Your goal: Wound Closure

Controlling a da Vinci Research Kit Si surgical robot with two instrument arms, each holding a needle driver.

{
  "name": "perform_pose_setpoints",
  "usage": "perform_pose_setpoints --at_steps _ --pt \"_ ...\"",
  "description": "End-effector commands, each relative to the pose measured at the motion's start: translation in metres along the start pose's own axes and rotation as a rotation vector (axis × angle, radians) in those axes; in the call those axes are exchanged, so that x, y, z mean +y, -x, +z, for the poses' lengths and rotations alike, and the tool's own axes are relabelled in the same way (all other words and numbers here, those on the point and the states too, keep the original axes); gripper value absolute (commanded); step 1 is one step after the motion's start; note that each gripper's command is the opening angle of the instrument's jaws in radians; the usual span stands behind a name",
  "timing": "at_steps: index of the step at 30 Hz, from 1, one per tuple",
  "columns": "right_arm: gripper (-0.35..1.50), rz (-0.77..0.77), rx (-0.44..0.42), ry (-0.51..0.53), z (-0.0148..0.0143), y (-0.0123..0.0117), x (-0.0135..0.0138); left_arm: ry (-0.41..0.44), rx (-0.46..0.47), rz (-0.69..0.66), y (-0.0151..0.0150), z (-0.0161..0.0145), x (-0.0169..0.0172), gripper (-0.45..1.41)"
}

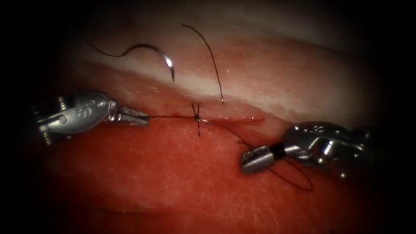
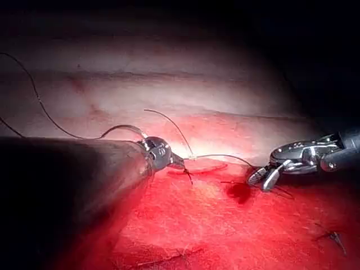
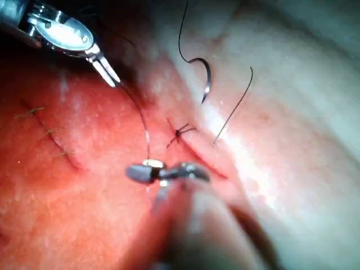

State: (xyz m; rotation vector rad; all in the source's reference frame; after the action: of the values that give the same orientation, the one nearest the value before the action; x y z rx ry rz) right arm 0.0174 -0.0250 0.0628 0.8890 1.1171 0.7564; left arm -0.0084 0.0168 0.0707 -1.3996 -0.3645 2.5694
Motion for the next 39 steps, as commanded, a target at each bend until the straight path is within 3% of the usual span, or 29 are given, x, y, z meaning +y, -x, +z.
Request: perform_pose_setpoints --at_steps 1,6,13,16,17,19,20,29,39 --pt "1.36 -0.038 0.051 -0.031 -0.0001 0.0005 -0.0001 -0.007 0.005 0.005 0.0002 0.0008 -0.0008 -0.45" --pt "1.48 -0.164 0.183 -0.15 -0.0024 -0.0002 -0.0001 -0.024 0.021 0.009 0.0008 0.0011 -0.0015 -0.45" --pt "1.45 -0.38 0.203 -0.219 -0.0075 -0.0015 -0.0001 -0.061 0.055 0.006 0.0016 0.0001 -0.0034 -0.45" --pt "1.04 -0.394 0.209 -0.232 -0.0095 -0.0028 0.0013 -0.064 0.097 -0.003 0.0011 0.0001 -0.0043 -0.45" --pt "0.69 -0.386 0.211 -0.217 -0.0102 -0.0033 0.0021 -0.06 0.112 -0.006 0.0009 0.0002 -0.0045 -0.45" --pt "-0.27 -0.371 0.219 -0.151 -0.0108 -0.0038 0.0036 -0.053 0.147 -0.011 0.0005 0.0006 -0.0049 -0.45" --pt "-0.35 -0.367 0.24 -0.105 -0.0108 -0.0039 0.0046 -0.049 0.159 -0.012 0.0004 0.0009 -0.005 -0.45" --pt "-0.35 -0.383 0.251 0.041 -0.0051 -0.001 0.0105 -0.055 0.274 -0.019 -0.0005 0.0038 -0.0059 -0.45" --pt "-0.35 -0.402 0.266 0.06 0.0019 -0.001 0.0101 -0.123 0.303 -0.05 0.0008 0.009 -0.0072 -0.45"
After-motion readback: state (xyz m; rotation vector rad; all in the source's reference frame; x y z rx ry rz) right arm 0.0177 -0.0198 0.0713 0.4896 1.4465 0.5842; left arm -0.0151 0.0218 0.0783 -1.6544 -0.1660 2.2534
